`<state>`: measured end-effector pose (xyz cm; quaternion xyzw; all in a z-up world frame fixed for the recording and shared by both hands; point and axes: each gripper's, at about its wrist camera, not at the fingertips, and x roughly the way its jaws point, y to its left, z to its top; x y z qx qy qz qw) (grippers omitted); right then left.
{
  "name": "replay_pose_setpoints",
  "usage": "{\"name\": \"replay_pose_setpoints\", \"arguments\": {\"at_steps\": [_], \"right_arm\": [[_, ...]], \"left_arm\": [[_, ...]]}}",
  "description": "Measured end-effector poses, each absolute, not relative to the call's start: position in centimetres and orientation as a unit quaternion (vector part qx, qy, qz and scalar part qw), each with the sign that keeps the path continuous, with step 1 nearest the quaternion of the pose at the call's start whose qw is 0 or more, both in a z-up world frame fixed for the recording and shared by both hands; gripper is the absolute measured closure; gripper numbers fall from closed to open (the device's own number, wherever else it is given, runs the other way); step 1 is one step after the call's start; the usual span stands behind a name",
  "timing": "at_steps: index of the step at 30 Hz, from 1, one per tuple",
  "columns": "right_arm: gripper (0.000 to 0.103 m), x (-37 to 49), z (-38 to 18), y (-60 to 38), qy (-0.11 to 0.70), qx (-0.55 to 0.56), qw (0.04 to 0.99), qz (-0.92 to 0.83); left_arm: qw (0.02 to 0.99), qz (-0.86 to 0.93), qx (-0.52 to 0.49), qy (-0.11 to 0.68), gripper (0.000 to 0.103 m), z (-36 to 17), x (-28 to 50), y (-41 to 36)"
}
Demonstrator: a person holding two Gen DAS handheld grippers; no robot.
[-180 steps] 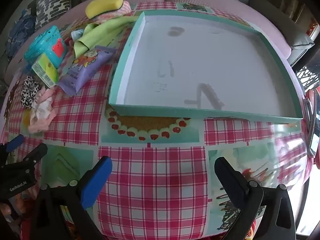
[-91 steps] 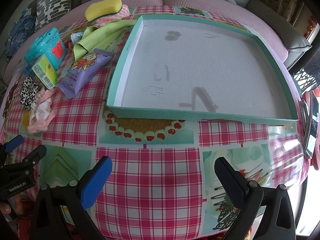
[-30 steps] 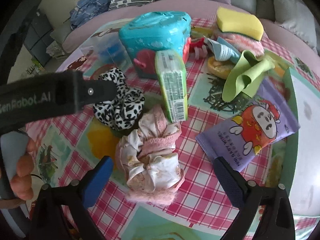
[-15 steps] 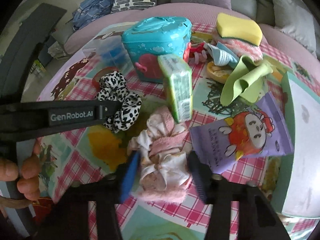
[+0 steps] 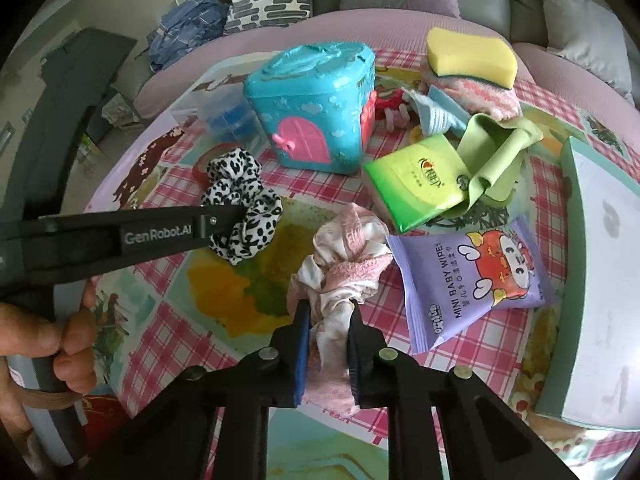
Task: Organize soft objects
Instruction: 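Carry both scrunchies to the green tray and open both tools to drop them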
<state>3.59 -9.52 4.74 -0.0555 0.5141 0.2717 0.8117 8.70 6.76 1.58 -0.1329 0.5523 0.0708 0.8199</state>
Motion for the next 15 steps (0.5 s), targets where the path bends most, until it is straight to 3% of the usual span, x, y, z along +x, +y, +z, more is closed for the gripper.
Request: {"name": "replay_pose_setpoints", "arguments": {"at_steps": [15], "right_arm": [[0.090,2.2,8.7,-12.2,0.470,-0.031,0.834,0.286]], "left_arm": [[0.848,0.101,-0.109,0.508,0.084,6.5,4.9,6.4]]}}
